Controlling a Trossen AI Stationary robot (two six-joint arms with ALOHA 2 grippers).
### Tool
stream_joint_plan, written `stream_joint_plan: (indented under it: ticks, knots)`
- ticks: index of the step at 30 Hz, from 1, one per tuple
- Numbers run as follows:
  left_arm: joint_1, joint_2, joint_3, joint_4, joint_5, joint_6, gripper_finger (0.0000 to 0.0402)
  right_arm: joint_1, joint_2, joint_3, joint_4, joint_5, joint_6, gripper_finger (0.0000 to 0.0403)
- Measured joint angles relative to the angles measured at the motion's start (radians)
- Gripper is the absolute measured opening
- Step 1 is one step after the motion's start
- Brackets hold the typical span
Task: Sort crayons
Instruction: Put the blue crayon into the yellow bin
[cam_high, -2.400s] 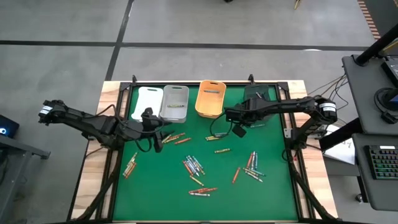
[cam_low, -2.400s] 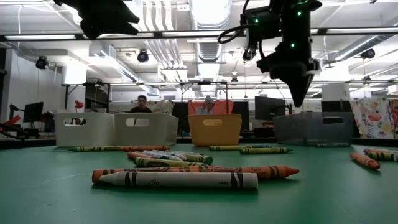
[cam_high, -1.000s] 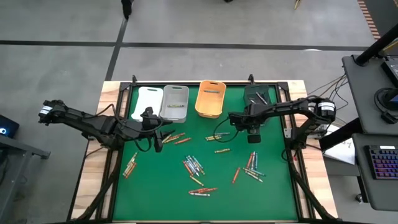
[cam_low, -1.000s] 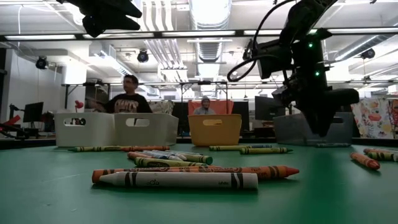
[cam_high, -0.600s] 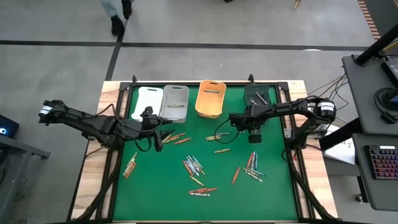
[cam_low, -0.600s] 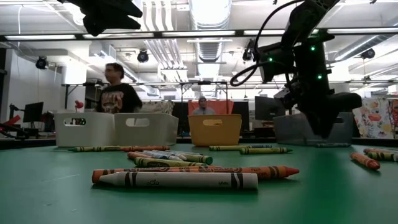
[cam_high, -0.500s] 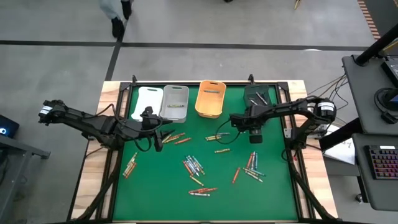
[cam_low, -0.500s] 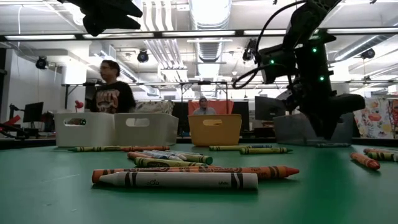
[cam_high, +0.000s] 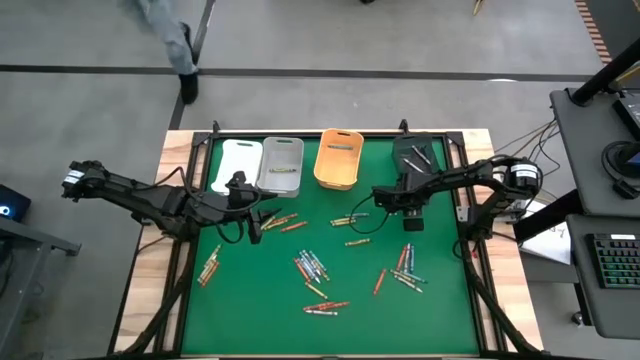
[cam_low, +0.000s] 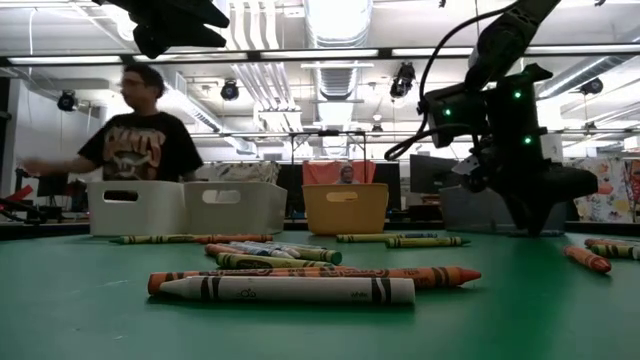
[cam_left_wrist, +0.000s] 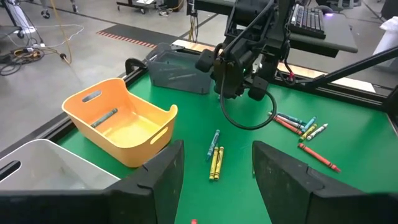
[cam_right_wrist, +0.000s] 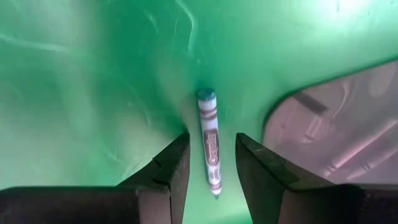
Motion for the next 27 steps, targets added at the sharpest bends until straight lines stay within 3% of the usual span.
stream_joint_plan:
  ticks: [15, 27]
  knots:
    - [0.000, 0.000, 0.000, 0.000, 0.001, 0.005, 0.0172, 0.000, -0.002, -0.010, 0.066, -0.008, -0.041, 0.0118]
    - [0.000, 0.000, 0.000, 0.000, 0.001, 0.022, 0.0172, 0.000, -0.002, -0.009, 0.075, -0.060, -0.043, 0.0071]
